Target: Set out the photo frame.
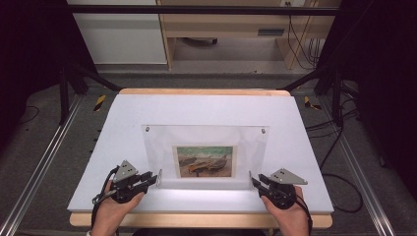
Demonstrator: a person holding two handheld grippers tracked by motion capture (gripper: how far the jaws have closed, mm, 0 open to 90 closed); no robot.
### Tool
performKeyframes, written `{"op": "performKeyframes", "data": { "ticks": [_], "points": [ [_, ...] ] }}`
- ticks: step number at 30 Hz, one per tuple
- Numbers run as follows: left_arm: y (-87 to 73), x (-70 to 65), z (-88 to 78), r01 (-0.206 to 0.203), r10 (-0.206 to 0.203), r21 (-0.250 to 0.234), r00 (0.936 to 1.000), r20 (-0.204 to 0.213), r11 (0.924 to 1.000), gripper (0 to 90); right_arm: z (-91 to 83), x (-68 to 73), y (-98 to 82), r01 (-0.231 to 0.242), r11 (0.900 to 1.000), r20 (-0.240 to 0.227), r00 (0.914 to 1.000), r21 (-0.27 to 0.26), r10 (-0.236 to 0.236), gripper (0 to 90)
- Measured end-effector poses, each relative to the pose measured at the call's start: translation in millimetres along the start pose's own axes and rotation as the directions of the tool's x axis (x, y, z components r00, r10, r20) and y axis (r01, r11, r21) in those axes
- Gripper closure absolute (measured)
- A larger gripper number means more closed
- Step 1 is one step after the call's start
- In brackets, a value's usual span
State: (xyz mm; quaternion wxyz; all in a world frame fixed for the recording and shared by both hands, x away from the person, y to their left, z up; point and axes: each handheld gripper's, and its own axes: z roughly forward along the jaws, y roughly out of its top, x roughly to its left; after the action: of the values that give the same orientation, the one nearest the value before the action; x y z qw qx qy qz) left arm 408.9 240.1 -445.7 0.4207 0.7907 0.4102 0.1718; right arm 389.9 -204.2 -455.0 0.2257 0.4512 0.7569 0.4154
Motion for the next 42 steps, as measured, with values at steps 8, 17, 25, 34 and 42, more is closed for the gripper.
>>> {"op": "performKeyframes", "data": {
  "ticks": [8, 17, 25, 34, 42],
  "points": [
    [-0.2, -0.3, -0.1, 0.000, 0.000, 0.005, 1.0000, -0.001, 1.0000, 71.7, -0.2, 0.1, -0.3, 0.000, 1.000, -0.003, 1.0000, 0.002, 0.000, 68.8],
    [-1.3, -1.8, -0.7, -0.004, 0.004, 0.010, 1.0000, -0.006, 0.9999, 71.7, -0.8, 1.3, -1.4, 0.002, 1.000, -0.006, 1.0000, 0.011, -0.002, 68.8],
    [-1.4, -1.9, -0.6, -0.004, 0.004, 0.009, 1.0000, -0.008, 1.0000, 71.6, -0.7, 1.2, -1.6, 0.004, 1.000, -0.008, 1.0000, 0.008, -0.004, 68.8],
    [-1.2, -2.0, -0.5, -0.006, 0.006, 0.010, 1.0000, -0.008, 0.9999, 71.4, -0.6, 1.1, -1.7, 0.001, 1.000, -0.008, 1.0000, 0.008, -0.001, 68.7],
    [-1.5, -1.2, 0.5, 0.006, -0.006, 0.006, 1.0000, 0.000, 1.0000, 68.6, -0.5, -0.5, -1.4, -0.004, 1.000, -0.017, 0.9999, 0.003, 0.004, 65.4]
  ]
}}
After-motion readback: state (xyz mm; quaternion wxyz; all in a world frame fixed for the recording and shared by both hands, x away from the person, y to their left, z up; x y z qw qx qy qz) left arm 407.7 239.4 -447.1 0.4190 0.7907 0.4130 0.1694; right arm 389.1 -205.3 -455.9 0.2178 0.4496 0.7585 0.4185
